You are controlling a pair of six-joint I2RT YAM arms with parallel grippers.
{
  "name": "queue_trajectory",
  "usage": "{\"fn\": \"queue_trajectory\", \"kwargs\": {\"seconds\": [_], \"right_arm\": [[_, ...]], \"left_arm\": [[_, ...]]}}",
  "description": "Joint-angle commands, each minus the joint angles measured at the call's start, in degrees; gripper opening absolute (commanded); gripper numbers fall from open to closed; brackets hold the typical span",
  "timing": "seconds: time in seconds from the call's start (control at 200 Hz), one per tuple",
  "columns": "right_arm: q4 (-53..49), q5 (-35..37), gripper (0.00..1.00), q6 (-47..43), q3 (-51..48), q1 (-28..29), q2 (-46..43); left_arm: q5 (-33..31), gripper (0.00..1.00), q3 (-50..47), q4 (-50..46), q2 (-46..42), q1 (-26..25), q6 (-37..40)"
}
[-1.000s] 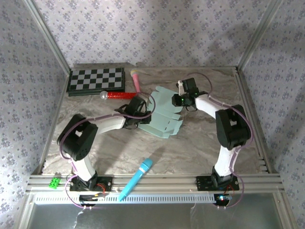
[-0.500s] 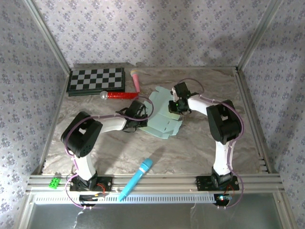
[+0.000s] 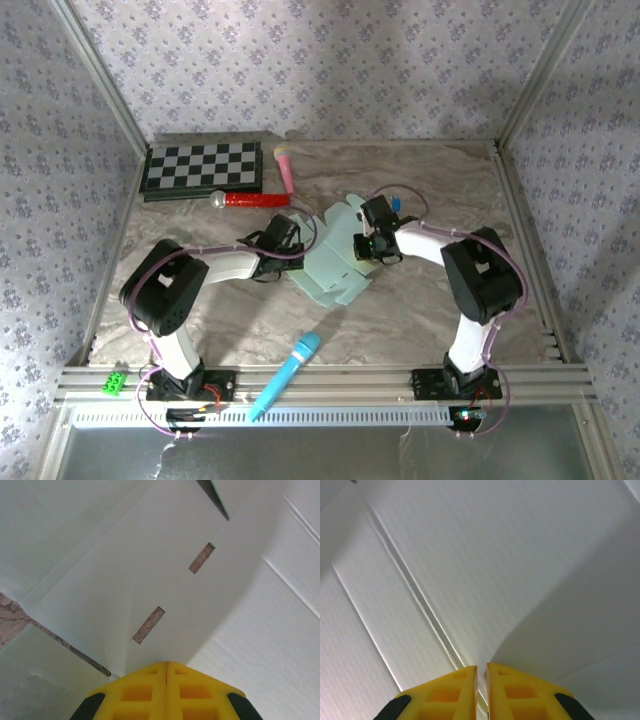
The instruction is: Fold the paper box
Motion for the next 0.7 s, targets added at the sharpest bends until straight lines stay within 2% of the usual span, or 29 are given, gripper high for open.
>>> {"fn": "queue_trajectory", "kwargs": {"seconds": [0.0, 0.26, 0.39, 0.53, 0.695], "right_arm": [[-3.02, 2.39, 0.15, 2.99, -3.91, 1.37, -2.37], [-2.83, 0.67, 0.16, 4.26, -7.46, 2.99, -8.11], [-3.68, 0.73, 0.17, 4.44, -7.37, 3.03, -12.78], [-4.47, -1.23, 0.17, 4.78, -6.7, -0.65, -16.82], [-5.1, -4.11, 0.15, 0.92, -4.2, -7.28, -14.56]], "left_arm": [[1.19, 0.0, 2.47, -2.49, 3.77, 0.63, 2.64], [5.77, 0.0, 13.28, -5.03, 11.24, 2.12, 6.54], [7.58, 0.0, 18.36, -9.11, 11.61, 2.56, 8.6], [8.94, 0.09, 19.61, -11.37, 7.24, 2.07, 8.83], [8.26, 0.22, 18.5, -13.65, 1.95, -0.37, 7.79]]}}
